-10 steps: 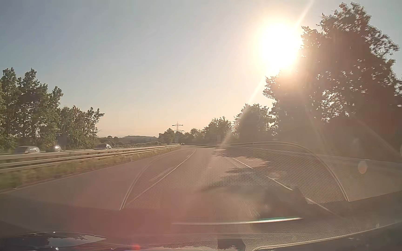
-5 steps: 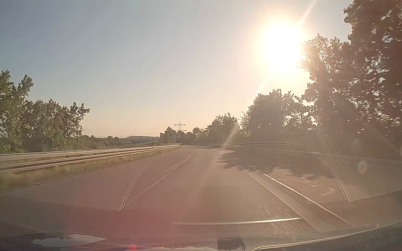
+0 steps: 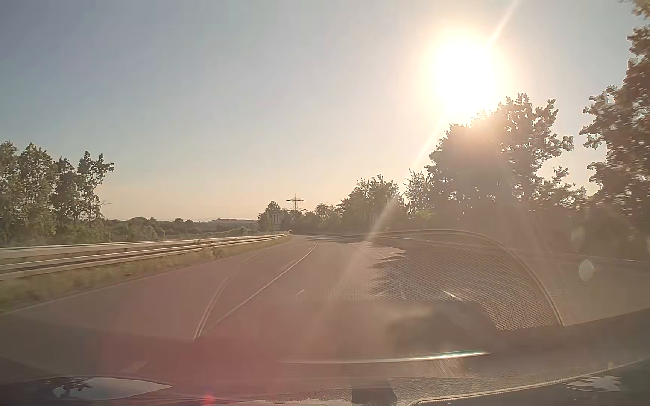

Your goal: Follow the waypoints while adhering to traffic rules and regulations

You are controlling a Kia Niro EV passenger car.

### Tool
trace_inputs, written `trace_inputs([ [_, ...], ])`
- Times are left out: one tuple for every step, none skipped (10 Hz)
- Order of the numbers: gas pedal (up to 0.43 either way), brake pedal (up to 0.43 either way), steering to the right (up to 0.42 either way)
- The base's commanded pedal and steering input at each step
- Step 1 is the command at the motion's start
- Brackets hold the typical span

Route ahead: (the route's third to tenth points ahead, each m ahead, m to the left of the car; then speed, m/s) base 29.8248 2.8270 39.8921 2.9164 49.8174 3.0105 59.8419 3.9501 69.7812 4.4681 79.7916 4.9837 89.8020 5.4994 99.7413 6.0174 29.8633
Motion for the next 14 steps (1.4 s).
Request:
trace_inputs([
  [0.130,0.000,-0.006],
  [0.130,0.000,-0.006],
  [0.130,0.000,-0.006],
  [0.130,0.000,-0.006],
  [0.130,0.000,-0.006],
  [0.130,0.000,-0.006],
  [0.130,0.000,-0.006],
  [0.130,0.000,-0.006],
  [0.130,0.000,-0.006],
  [0.130,0.000,-0.007],
  [0.130,0.000,-0.007],
  [0.130,0.000,-0.007],
  [0.130,0.000,-0.007],
  [0.130,0.000,-0.007],
])
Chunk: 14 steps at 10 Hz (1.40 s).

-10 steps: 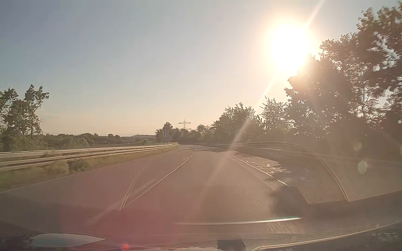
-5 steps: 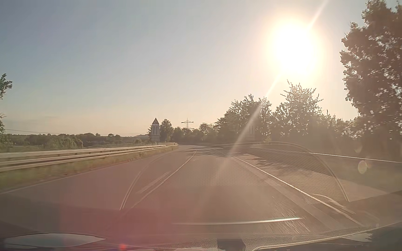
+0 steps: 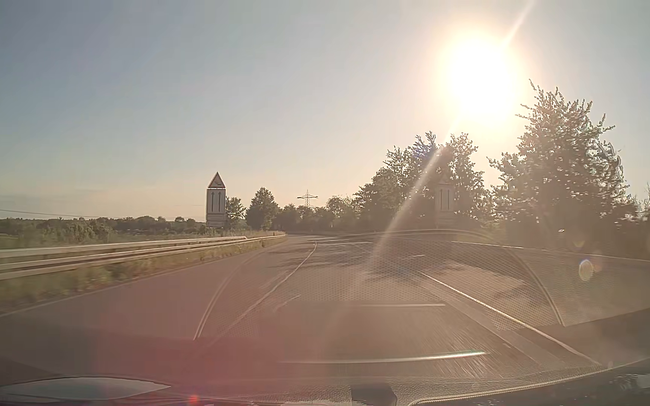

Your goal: Follow the waypoints while adhering to traffic rules and regulations

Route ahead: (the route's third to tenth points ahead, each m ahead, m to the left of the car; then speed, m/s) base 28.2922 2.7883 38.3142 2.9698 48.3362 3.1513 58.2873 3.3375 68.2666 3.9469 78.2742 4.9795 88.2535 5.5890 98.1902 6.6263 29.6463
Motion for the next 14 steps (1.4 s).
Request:
trace_inputs([
  [0.130,0.000,-0.007],
  [0.110,0.000,-0.007],
  [0.000,0.000,-0.007],
  [0.000,0.000,-0.008],
  [0.000,0.000,-0.008],
  [0.000,0.000,-0.008],
  [0.000,0.000,-0.008],
  [0.000,0.000,-0.007],
  [0.000,0.000,-0.008],
  [0.000,0.000,-0.007],
  [0.000,0.000,-0.008],
  [0.000,0.000,-0.008],
  [0.000,0.000,-0.008],
  [0.000,0.000,-0.008],
])
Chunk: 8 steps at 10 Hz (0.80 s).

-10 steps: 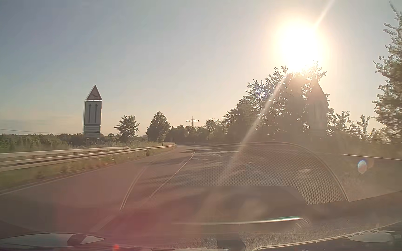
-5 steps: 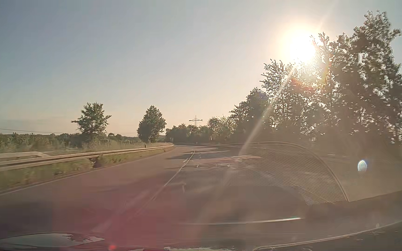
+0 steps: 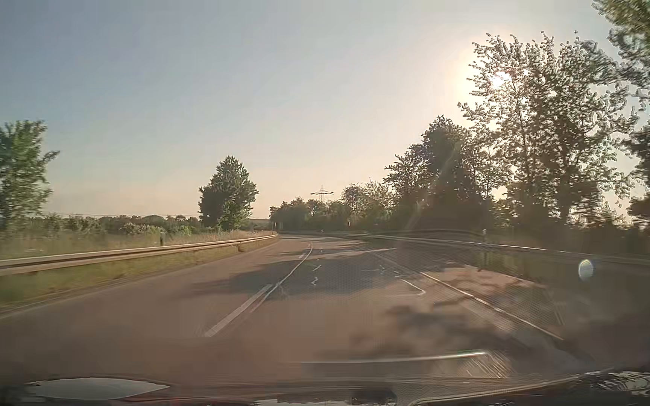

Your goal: Follow the waypoints while adhering to traffic rules and regulations

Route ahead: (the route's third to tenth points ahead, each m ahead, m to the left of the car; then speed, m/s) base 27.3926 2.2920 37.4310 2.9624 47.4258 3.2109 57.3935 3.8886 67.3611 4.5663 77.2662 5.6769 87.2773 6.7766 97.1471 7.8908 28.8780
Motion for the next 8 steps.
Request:
trace_inputs([
  [0.000,0.000,-0.009],
  [0.000,0.000,-0.008],
  [0.000,0.000,-0.009],
  [0.000,0.000,-0.009],
  [0.000,0.000,-0.010],
  [0.000,0.000,-0.010],
  [0.000,0.000,-0.011],
  [0.000,0.000,-0.011],
])
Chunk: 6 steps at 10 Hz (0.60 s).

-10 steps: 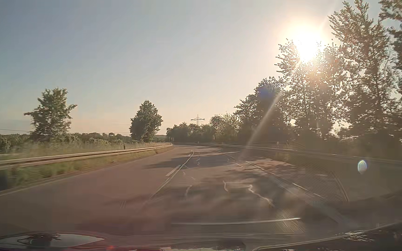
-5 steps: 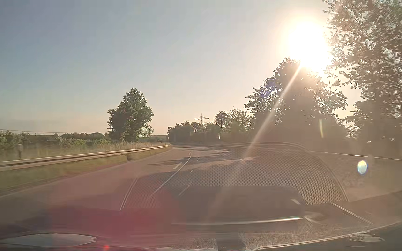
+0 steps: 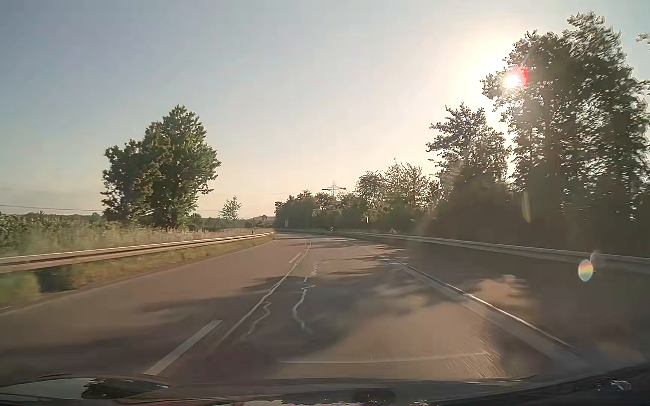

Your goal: Follow the waypoints while adhering to traffic rules and regulations

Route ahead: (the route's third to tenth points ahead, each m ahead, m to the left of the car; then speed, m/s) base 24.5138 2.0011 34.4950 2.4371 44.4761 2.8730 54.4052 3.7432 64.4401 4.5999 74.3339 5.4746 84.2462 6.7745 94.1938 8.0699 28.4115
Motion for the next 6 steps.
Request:
trace_inputs([
  [0.000,0.000,-0.011],
  [0.000,0.000,-0.011],
  [0.000,0.000,-0.011],
  [0.000,0.000,-0.011],
  [0.000,0.000,-0.011],
  [0.000,0.000,-0.012],
])
